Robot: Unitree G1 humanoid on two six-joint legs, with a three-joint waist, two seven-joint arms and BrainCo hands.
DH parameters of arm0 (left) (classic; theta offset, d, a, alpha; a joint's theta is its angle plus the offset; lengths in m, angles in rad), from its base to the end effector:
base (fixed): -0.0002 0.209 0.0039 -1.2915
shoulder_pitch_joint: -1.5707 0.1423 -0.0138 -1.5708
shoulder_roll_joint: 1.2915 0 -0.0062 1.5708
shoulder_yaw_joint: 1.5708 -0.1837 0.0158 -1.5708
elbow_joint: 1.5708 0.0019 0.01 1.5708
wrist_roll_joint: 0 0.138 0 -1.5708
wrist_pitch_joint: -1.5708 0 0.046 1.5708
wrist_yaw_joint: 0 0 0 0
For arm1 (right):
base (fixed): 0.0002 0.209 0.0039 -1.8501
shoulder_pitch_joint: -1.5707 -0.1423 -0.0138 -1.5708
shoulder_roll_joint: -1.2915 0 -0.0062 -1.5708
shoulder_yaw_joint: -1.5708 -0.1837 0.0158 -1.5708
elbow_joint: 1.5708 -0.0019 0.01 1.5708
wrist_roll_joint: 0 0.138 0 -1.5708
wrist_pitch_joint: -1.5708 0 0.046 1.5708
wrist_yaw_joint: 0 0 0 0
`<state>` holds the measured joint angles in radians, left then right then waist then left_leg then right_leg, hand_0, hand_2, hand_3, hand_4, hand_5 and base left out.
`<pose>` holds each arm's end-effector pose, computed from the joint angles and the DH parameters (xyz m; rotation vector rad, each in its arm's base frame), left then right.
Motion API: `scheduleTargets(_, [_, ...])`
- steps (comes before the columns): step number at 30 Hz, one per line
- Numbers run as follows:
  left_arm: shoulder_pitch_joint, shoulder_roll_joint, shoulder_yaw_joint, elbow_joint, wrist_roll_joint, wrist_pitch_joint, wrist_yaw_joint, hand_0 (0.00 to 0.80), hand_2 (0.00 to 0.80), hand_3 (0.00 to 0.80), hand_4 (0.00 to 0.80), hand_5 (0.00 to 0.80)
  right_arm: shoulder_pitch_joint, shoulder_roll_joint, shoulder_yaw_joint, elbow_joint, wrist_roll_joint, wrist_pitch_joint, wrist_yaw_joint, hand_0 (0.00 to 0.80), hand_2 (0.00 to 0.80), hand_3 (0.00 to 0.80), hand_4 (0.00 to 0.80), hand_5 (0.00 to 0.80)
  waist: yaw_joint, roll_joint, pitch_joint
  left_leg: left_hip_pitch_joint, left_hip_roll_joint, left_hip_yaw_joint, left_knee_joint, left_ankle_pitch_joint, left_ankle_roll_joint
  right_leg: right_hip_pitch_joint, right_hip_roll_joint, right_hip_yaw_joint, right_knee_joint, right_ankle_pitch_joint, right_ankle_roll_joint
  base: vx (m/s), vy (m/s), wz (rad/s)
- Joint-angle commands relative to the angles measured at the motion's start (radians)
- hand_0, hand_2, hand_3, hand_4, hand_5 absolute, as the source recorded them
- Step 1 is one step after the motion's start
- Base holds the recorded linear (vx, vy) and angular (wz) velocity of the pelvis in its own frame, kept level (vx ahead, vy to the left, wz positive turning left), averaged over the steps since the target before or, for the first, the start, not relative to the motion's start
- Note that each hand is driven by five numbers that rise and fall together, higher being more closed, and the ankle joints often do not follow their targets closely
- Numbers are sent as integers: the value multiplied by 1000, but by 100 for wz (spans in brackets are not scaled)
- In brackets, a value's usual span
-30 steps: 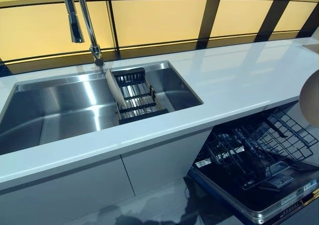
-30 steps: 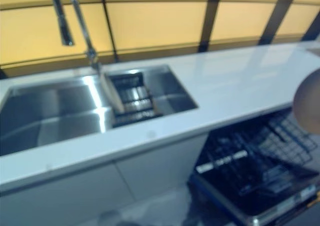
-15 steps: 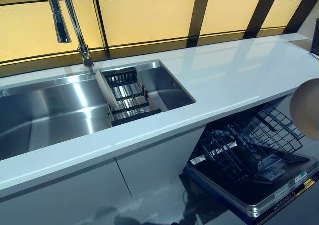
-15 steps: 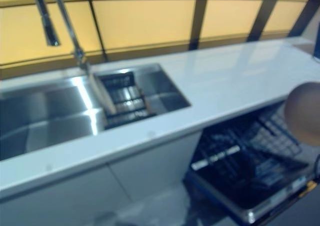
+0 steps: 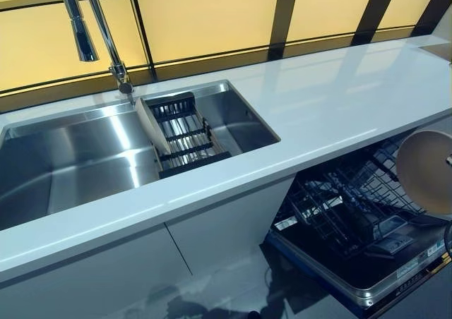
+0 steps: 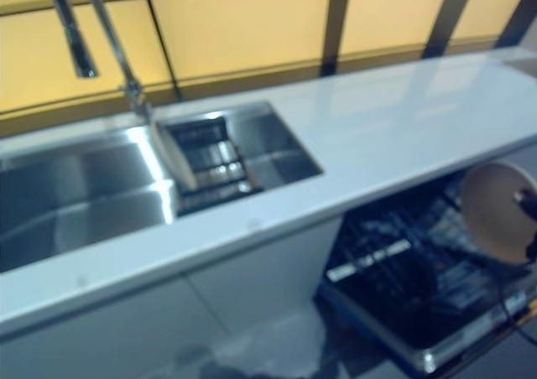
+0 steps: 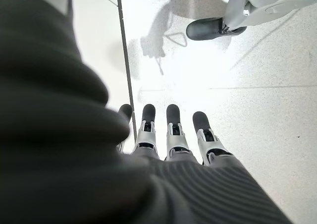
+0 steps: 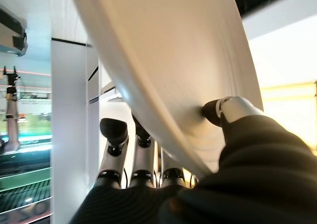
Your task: Take plates into dishwasher
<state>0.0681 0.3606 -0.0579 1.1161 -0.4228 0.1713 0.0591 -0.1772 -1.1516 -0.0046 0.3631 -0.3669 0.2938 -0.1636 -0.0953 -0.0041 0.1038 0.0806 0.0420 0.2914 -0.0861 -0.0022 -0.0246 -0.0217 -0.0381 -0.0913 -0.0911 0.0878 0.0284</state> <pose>0.0593 0.2676 -0.1025 -0.0178 1.2890 0.4524 0.2102 -0.3827 0.1706 -1.4830 0.3132 -0.5936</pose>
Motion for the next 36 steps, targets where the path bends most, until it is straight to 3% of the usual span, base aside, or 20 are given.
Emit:
scheduleTargets(1, [-33, 11, -6, 31, 18, -1, 1, 0, 0, 0, 0, 0, -149, 15, 33, 68, -50, 23, -66, 800, 800, 800, 800, 800, 32, -15, -5, 23, -2, -43, -1, -104, 49, 61, -5, -45, 4, -100, 63, 0, 0, 0])
scheduleTargets(13, [-34, 19, -20, -13, 0, 15, 3, 0, 0, 0, 0, 0, -235, 47, 142, 161, -65, 25, -106, 800, 800, 800, 800, 800, 57, 17, 12, 7, -7, -62, -1, -97, 45, 51, -16, -66, 4, -101, 63, -15, -18, 3])
scheduleTargets(18, [-35, 19, -22, -23, -7, 22, 4, 0, 0, 0, 0, 0, -263, 45, 180, 191, -141, 36, -114, 800, 800, 800, 800, 800, 61, 30, 20, 1, -11, -66, -1, -95, 45, 46, -19, -69, 4, -100, 63, -11, -17, 4])
scheduleTargets(36, [-46, 10, -49, -66, -50, 27, 7, 0, 0, 0, 0, 0, -333, 50, 283, 304, -151, 117, -119, 800, 800, 800, 800, 800, 62, 91, 55, -22, -24, -68, -1, -87, 43, 22, -35, -77, 4, -96, 64, -2, -1, 0])
